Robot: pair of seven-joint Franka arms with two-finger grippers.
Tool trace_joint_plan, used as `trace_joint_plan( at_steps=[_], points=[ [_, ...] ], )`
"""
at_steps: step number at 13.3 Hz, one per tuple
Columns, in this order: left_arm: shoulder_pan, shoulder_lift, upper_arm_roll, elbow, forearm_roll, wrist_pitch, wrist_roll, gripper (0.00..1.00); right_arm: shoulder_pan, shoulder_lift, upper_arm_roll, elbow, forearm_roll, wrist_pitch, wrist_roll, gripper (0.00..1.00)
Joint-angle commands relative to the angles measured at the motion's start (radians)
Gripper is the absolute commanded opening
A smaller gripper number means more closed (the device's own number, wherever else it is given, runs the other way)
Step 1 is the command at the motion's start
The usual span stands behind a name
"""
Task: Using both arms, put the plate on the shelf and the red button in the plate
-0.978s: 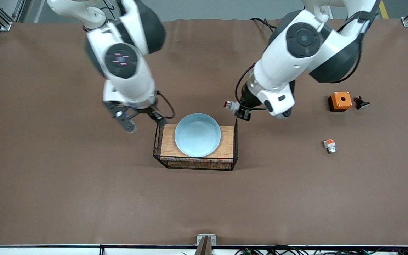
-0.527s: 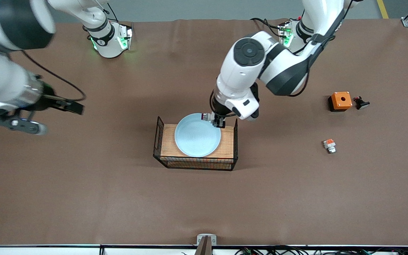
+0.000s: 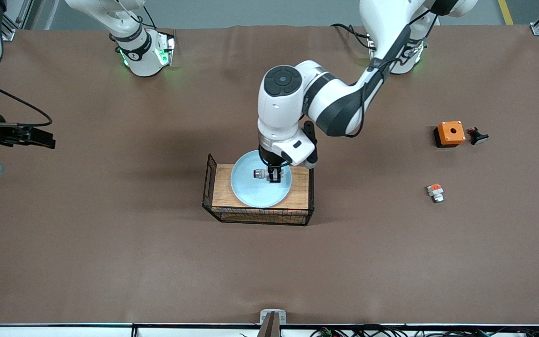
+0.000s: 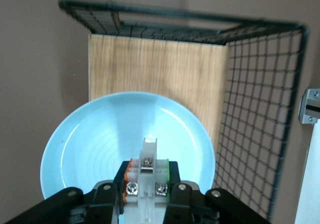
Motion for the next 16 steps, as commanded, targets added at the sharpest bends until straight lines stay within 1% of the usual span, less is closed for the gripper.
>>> trace_joint_plan(
  at_steps=[1, 5, 7, 9, 11, 12, 13, 14, 15, 16],
  points=[
    [-0.009, 0.038, 0.016, 0.037, 0.020, 0.045, -0.013, 0.24, -0.086, -0.006, 0.019, -0.006, -0.004, 0.004, -0.080, 1.00],
    [-0.017, 0.072, 0.014, 0.030, 0.018, 0.054, 0.011, 0.24, -0.076, -0.001, 0.025, 0.003, -0.012, 0.009, -0.067, 1.00],
    [-0.017, 0.078, 0.007, 0.028, 0.017, 0.054, 0.016, 0.24, -0.068, -0.001, 0.025, 0.020, -0.012, 0.007, 0.020, 1.00],
    [-0.017, 0.082, 0.005, 0.028, 0.012, 0.054, 0.019, 0.24, -0.067, -0.003, 0.027, 0.046, -0.012, 0.000, 0.051, 1.00],
    [-0.017, 0.089, 0.005, 0.027, 0.011, 0.054, 0.028, 0.30, -0.064, -0.012, 0.028, 0.035, 0.007, -0.028, 0.074, 1.00],
    [-0.017, 0.090, 0.004, 0.027, 0.001, 0.054, 0.028, 0.31, -0.062, -0.021, 0.030, 0.032, 0.030, -0.049, 0.075, 1.00],
    [-0.017, 0.089, 0.005, 0.027, -0.011, 0.052, 0.028, 0.39, -0.062, -0.049, 0.028, 0.020, 0.048, -0.053, 0.059, 1.00],
    [-0.016, 0.084, 0.005, 0.027, -0.016, 0.051, 0.028, 0.57, -0.059, -0.082, 0.030, -0.010, 0.050, -0.046, 0.058, 1.00],
    [-0.016, 0.081, 0.005, 0.027, -0.019, 0.049, 0.027, 0.66, -0.045, -0.134, 0.028, -0.055, 0.048, -0.037, 0.058, 1.00],
    [-0.014, 0.075, 0.005, 0.027, -0.019, 0.045, 0.027, 0.87, -0.028, -0.183, 0.027, -0.101, 0.045, -0.030, 0.058, 1.00]
  ],
)
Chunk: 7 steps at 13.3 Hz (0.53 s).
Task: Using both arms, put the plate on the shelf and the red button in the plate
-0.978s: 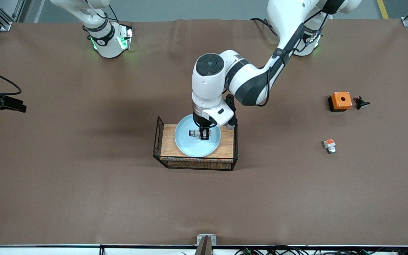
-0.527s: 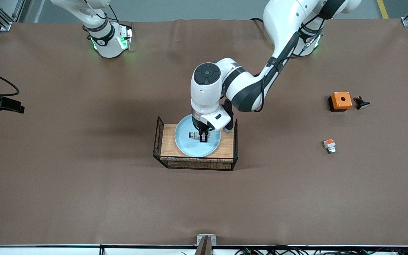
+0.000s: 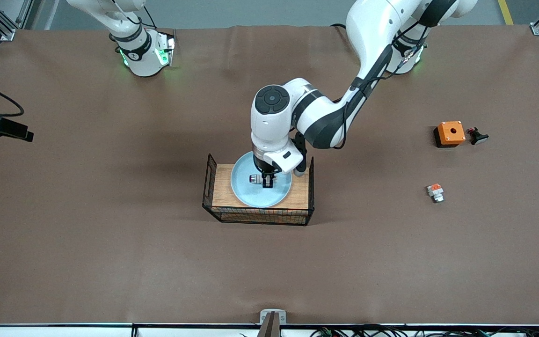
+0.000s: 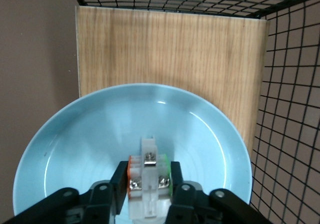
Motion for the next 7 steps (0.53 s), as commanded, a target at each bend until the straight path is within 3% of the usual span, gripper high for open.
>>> trace_joint_plan(
  at_steps=[1, 3, 7],
  points=[
    [-0.001, -0.005, 0.001, 0.020, -0.016, -0.010, 0.010, 1.00, 0.030, -0.174, 0.000, -0.169, 0.006, 0.033, 0.010, 1.00],
    [0.011, -0.026, 0.001, 0.022, -0.054, -0.023, 0.010, 1.00, 0.030, -0.222, 0.001, -0.232, 0.008, 0.061, 0.012, 1.00],
    [0.077, -0.117, 0.001, 0.022, -0.157, -0.074, 0.100, 1.00, 0.041, -0.256, 0.001, -0.246, 0.011, 0.049, 0.013, 1.00]
  ],
)
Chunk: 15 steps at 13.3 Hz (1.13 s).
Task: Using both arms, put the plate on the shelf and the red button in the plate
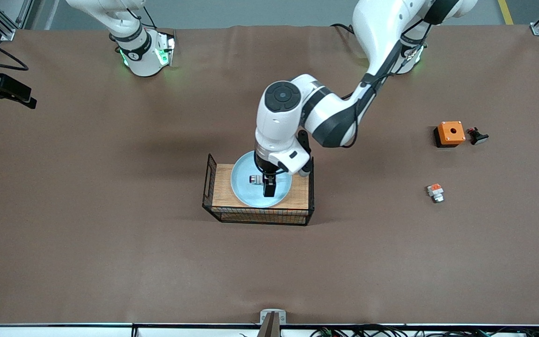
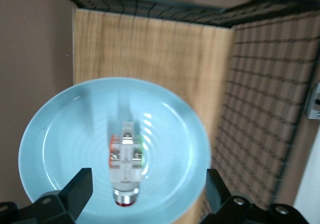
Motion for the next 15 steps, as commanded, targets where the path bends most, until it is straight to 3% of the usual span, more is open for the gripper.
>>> trace_joint_plan(
  at_steps=[1, 6, 8, 11, 15],
  points=[
    [0.047, -0.109, -0.001, -0.014, -0.090, -0.096, 0.128, 1.00, 0.038, -0.059, -0.005, -0.064, 0.010, 0.016, 0.013, 1.00],
    [0.194, -0.304, -0.003, -0.050, -0.239, -0.327, 0.420, 1.00, 0.054, -0.084, -0.008, -0.092, 0.010, 0.034, 0.013, 1.00],
    [0.263, -0.421, -0.003, -0.131, -0.277, -0.387, 0.580, 1.00, 0.054, -0.082, -0.008, -0.093, 0.015, 0.054, 0.013, 1.00],
    [0.384, -0.571, -0.003, -0.279, -0.333, -0.458, 0.889, 1.00, 0.048, -0.082, -0.009, -0.093, 0.018, 0.084, 0.009, 1.00],
    [0.522, -0.676, -0.001, -0.362, -0.336, -0.571, 1.435, 1.00, 0.048, -0.078, -0.009, -0.087, 0.030, 0.117, -0.004, 1.00]
  ],
)
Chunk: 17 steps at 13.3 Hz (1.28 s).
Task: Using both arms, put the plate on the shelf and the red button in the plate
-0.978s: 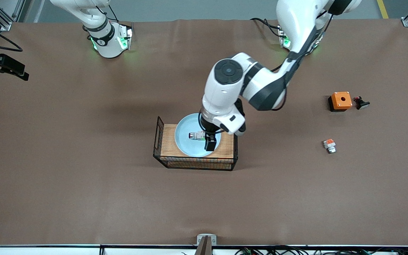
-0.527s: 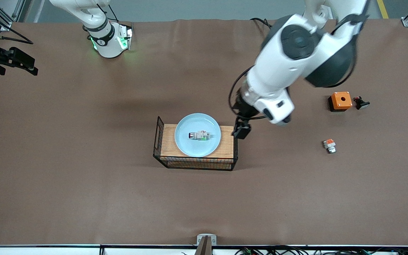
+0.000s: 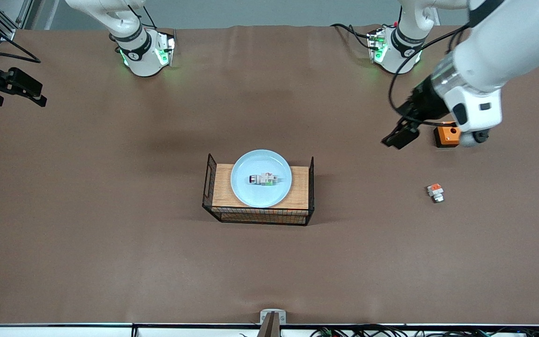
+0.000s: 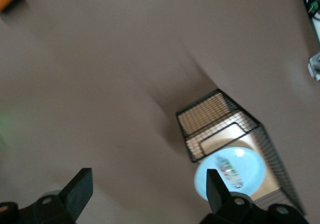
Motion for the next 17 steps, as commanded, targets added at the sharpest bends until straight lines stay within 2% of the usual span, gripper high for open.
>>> trace_joint_plan(
  at_steps=[1, 3, 5, 7, 10, 13, 17],
  points=[
    [0.085, -0.090, -0.002, -0.091, -0.019, -0.046, 0.393, 1.00, -0.003, -0.019, -0.001, -0.017, 0.022, 0.029, -0.005, 1.00],
    [0.141, -0.120, 0.000, -0.116, -0.008, -0.052, 0.641, 1.00, -0.035, -0.019, -0.007, -0.020, 0.060, 0.057, -0.008, 1.00],
    [0.183, -0.126, 0.006, -0.119, -0.004, -0.048, 0.728, 1.00, -0.046, -0.019, -0.009, -0.020, 0.073, 0.060, -0.038, 1.00],
    [0.233, -0.126, 0.006, -0.117, 0.016, -0.049, 0.767, 1.00, -0.046, -0.021, -0.009, -0.020, 0.070, 0.057, -0.040, 1.00],
    [0.290, -0.114, 0.007, -0.110, 0.119, -0.022, 1.010, 1.00, -0.040, -0.027, -0.006, -0.028, 0.041, 0.045, -0.041, 1.00],
    [0.361, -0.106, 0.007, -0.113, 0.122, 0.032, 1.231, 1.00, -0.034, -0.028, 0.000, -0.031, 0.016, 0.030, -0.041, 1.00],
    [0.375, -0.082, 0.006, -0.110, 0.122, 0.093, 1.252, 1.00, -0.033, -0.028, 0.000, -0.029, 0.016, 0.034, -0.041, 1.00]
  ],
)
